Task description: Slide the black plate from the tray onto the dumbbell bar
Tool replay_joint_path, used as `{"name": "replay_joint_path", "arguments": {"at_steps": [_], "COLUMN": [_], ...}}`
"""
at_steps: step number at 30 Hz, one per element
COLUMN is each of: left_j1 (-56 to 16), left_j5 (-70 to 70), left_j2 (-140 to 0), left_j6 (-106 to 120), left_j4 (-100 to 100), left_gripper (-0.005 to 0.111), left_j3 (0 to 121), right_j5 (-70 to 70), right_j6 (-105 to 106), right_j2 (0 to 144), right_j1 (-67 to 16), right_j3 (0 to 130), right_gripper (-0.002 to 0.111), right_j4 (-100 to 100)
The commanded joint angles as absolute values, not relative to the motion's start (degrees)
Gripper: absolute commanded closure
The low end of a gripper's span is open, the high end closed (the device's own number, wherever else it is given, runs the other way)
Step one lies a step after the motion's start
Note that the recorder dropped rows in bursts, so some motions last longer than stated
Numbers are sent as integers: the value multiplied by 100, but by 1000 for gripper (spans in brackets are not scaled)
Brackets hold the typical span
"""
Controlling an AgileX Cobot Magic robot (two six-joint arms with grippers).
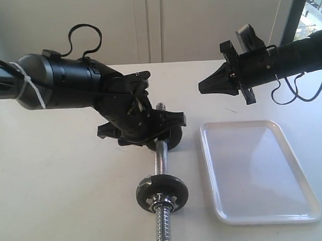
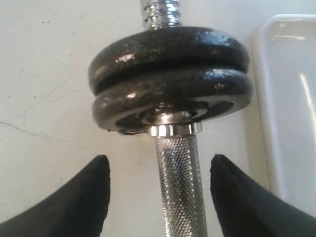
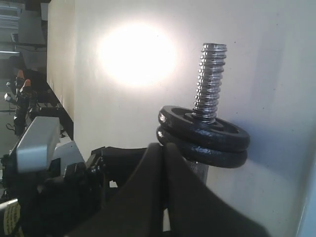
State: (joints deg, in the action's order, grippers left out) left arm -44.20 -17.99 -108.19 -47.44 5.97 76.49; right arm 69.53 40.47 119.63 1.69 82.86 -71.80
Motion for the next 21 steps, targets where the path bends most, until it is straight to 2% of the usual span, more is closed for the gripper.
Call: {"name": "replay_joint_path", "arguments": {"at_steps": [1, 8, 15, 21], "left_j1": [-4403, -4403, -4403, -4403], "left_j5": [-2237, -2449, -3935, -5463], "left_j2": [-10739, -10291, -8894, -7752], "left_j6": [-4750, -4244, -3881, -3967], "left_j4": [694, 735, 2044, 3171], "left_gripper": [43, 43, 43, 47], "left_j3": [7674, 7674, 7674, 7674], "right_j5": [6996, 6996, 6996, 6996], "right_j6": [4133, 4218, 4678, 4967], "right_j2": [11893, 11893, 11692, 11260], "right_j1": [230, 302, 794, 860], "right_j3": [8327, 8327, 8327, 8327], "right_gripper": [108, 108, 108, 108], "right_j4": [-7256, -7440, -7875, -7926]}}
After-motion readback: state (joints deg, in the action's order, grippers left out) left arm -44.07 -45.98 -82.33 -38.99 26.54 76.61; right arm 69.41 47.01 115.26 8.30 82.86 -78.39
